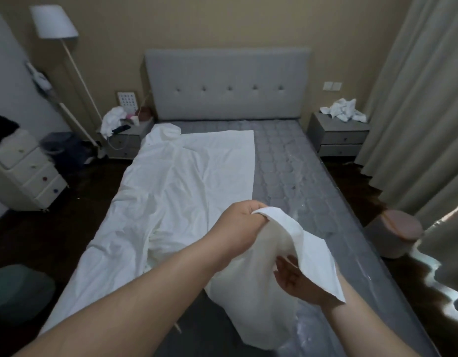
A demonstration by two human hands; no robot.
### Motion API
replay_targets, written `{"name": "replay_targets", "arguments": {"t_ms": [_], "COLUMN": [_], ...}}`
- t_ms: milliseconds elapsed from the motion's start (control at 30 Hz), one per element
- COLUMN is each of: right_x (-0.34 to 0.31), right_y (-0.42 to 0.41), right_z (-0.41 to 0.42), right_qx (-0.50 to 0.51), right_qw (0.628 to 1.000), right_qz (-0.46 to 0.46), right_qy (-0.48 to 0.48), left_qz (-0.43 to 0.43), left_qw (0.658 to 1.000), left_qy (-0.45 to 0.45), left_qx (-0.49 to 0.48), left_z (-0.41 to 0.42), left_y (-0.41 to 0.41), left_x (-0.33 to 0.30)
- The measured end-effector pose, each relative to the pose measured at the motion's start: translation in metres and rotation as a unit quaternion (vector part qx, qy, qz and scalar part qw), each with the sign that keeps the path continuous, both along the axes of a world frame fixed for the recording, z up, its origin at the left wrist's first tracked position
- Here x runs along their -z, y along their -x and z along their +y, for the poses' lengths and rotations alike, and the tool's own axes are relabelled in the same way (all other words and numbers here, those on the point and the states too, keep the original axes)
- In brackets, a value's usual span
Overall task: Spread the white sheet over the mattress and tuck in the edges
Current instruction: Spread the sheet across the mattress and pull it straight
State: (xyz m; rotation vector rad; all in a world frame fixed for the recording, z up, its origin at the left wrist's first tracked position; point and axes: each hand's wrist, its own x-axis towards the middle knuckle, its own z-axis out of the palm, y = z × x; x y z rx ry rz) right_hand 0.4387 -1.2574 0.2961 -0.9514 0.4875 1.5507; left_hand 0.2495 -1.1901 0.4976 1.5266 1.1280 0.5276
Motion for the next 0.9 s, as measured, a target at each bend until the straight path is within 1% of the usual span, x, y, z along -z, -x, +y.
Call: {"name": "replay_targets", "arguments": {"t_ms": [33, 100, 133, 167, 200, 233, 267, 300, 333, 400, 467, 567, 633, 733, 900], "right_x": [-0.003, -0.011, -0.023, -0.03, -0.032, -0.039, -0.043, -0.039, -0.032, -0.03, -0.029, -0.042, -0.057, -0.075, -0.094], "right_y": [-0.008, -0.033, -0.043, -0.053, -0.067, -0.076, -0.088, -0.101, -0.106, -0.119, -0.123, -0.127, -0.126, -0.128, -0.143], "right_z": [0.011, 0.022, 0.025, 0.03, 0.025, 0.02, 0.015, 0.01, 0.017, 0.008, 0.003, -0.011, -0.019, -0.038, -0.076], "right_qx": [-0.047, -0.092, -0.123, -0.171, -0.199, -0.216, -0.238, -0.259, -0.273, -0.291, -0.314, -0.341, -0.367, -0.383, -0.388], "right_qw": [0.997, 0.991, 0.985, 0.977, 0.975, 0.975, 0.97, 0.963, 0.957, 0.954, 0.947, 0.939, 0.929, 0.92, 0.915], "right_qz": [-0.043, -0.032, -0.054, -0.085, -0.083, -0.058, -0.048, -0.04, -0.038, -0.034, -0.055, 0.001, 0.012, 0.017, 0.011], "right_qy": [0.039, 0.088, 0.104, 0.092, 0.05, 0.002, -0.025, -0.069, -0.086, -0.055, -0.023, -0.044, -0.05, -0.081, -0.107], "left_qz": [0.003, 0.019, 0.03, 0.042, 0.055, 0.071, 0.087, 0.104, 0.123, 0.16, 0.182, 0.237, 0.262, 0.255, 0.203], "left_qw": [1.0, 0.999, 0.998, 0.997, 0.994, 0.991, 0.988, 0.985, 0.98, 0.965, 0.951, 0.937, 0.93, 0.927, 0.928], "left_qy": [0.009, 0.019, 0.024, 0.034, 0.046, 0.059, 0.066, 0.075, 0.086, 0.115, 0.136, 0.133, 0.122, 0.111, 0.089], "left_qx": [-0.016, -0.033, -0.048, -0.063, -0.08, -0.092, -0.107, -0.12, -0.128, -0.172, -0.21, -0.221, -0.227, -0.251, -0.298], "left_z": [-0.001, -0.003, -0.007, -0.01, -0.014, -0.02, -0.027, -0.036, -0.045, -0.071, -0.097, -0.124, -0.14, -0.171, -0.226], "left_y": [-0.011, -0.032, -0.045, -0.057, -0.069, -0.078, -0.088, -0.095, -0.099, -0.107, -0.105, -0.099, -0.095, -0.098, -0.113], "left_x": [0.003, 0.015, 0.022, 0.029, 0.038, 0.048, 0.058, 0.067, 0.076, 0.088, 0.1, 0.109, 0.109, 0.106, 0.111]}}
